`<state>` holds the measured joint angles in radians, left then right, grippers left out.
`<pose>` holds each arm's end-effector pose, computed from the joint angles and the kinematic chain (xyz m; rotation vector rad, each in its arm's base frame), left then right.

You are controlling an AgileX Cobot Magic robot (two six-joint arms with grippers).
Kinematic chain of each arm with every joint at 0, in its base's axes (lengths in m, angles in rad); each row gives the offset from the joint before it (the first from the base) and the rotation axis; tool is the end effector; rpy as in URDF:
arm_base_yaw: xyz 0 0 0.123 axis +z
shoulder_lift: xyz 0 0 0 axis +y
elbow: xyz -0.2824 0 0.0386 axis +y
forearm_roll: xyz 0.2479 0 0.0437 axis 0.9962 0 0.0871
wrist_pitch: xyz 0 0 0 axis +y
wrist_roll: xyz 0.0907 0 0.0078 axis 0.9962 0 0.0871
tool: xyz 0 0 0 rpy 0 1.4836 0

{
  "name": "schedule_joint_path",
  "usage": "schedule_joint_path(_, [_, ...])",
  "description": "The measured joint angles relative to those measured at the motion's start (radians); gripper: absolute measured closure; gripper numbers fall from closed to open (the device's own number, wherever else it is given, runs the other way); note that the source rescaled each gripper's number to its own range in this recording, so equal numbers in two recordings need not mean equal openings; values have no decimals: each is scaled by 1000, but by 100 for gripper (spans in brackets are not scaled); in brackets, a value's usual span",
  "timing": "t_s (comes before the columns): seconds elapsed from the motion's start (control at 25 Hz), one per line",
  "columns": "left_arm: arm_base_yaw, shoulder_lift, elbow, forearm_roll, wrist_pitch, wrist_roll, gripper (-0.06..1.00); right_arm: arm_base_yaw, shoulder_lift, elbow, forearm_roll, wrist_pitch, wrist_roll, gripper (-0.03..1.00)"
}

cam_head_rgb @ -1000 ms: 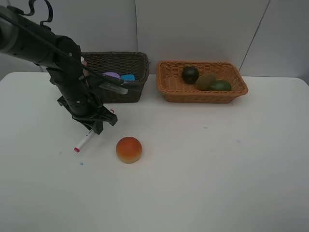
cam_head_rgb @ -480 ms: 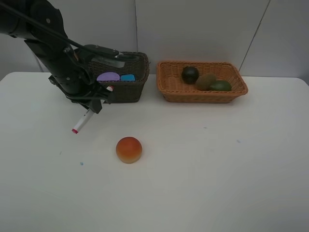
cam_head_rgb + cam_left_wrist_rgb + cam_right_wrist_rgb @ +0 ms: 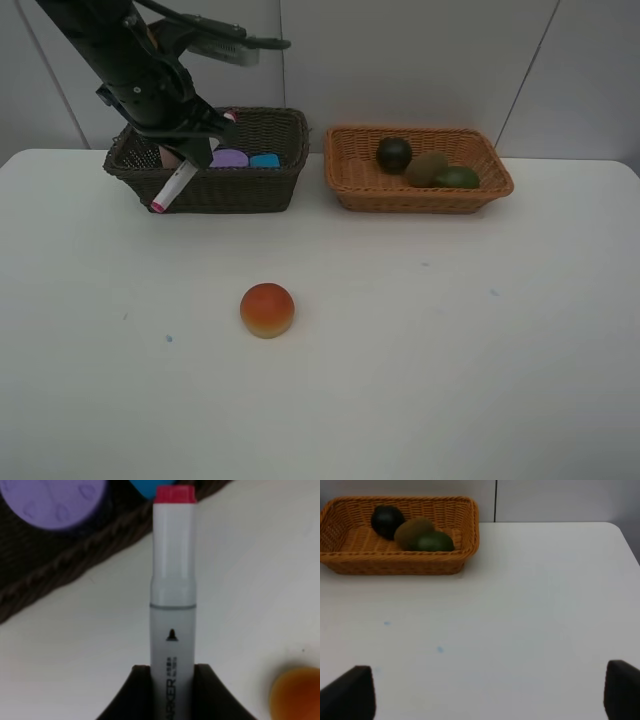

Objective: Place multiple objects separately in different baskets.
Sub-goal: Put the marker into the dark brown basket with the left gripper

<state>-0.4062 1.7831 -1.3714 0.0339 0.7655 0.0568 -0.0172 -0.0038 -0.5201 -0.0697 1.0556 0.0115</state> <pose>0.3535 -0.1497 0.2510 0.6350 2.5853 -0.0748 -0.0078 -0.0054 0.2833 0.0329 2.0142 -0.0866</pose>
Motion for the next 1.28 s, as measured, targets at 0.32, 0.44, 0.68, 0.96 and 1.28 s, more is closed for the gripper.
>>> schedule_joint_path(0.32, [25, 0, -90, 185, -51, 76, 93, 0, 0, 0, 0, 0, 0, -3])
schedule_joint_path(0.44, [44, 0, -94, 229, -132, 81, 93, 0, 0, 0, 0, 0, 0, -3])
schedule_joint_path(0.68, [56, 65, -99, 338, -246, 88, 93, 0, 0, 0, 0, 0, 0, -3])
schedule_joint_path(0.96, [56, 205, -102, 410, -391, 88, 93, 0, 0, 0, 0, 0, 0, -3])
schedule_joint_path(1.28, [56, 349, -206, 445, -422, 131, 93, 0, 0, 0, 0, 0, 0, -3])
